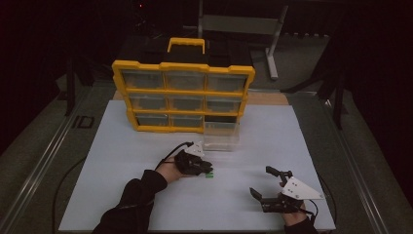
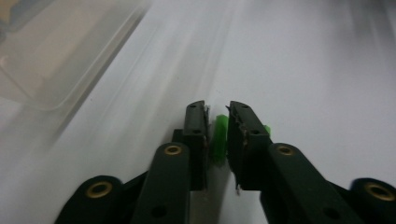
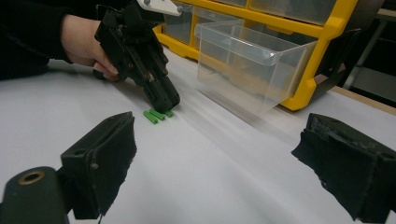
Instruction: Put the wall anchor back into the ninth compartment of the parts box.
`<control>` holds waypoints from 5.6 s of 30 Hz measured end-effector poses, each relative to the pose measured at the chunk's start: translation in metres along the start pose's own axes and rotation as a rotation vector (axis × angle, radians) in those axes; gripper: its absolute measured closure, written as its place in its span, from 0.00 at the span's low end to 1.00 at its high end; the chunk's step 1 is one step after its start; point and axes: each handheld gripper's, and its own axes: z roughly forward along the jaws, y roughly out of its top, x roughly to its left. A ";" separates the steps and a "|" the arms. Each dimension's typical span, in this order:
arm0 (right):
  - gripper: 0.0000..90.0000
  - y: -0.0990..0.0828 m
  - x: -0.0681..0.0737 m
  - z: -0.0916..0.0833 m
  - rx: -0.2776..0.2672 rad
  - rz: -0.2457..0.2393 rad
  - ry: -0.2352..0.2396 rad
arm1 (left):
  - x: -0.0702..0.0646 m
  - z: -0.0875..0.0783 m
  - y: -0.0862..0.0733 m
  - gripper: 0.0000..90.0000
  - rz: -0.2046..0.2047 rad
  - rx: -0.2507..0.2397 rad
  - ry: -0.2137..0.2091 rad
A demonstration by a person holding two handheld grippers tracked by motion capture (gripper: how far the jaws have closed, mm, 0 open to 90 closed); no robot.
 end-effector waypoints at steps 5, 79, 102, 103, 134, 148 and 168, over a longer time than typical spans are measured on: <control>0.11 0.000 0.000 0.000 0.001 0.000 0.000 | 0.002 0.001 0.001 0.93 0.006 0.006 0.000; 0.11 0.002 0.000 -0.004 -0.029 -0.016 -0.033 | 0.033 -0.135 0.132 0.95 0.175 -0.145 -0.072; 0.11 0.002 -0.001 -0.004 -0.032 -0.006 -0.026 | 0.057 -0.119 0.150 0.95 0.099 -0.256 -0.014; 0.11 0.001 -0.001 -0.004 -0.031 -0.005 -0.025 | 0.057 -0.114 0.147 0.95 0.096 -0.249 -0.013; 0.11 0.000 -0.001 -0.003 -0.023 0.004 -0.007 | 0.066 -0.055 0.109 0.94 -0.022 0.001 0.073; 0.11 0.000 -0.001 -0.003 -0.025 0.003 -0.006 | 0.061 -0.055 0.115 0.39 -0.092 0.010 0.050; 0.11 0.001 0.000 -0.002 -0.021 -0.002 -0.011 | 0.036 -0.074 0.113 0.02 -0.024 0.025 -0.009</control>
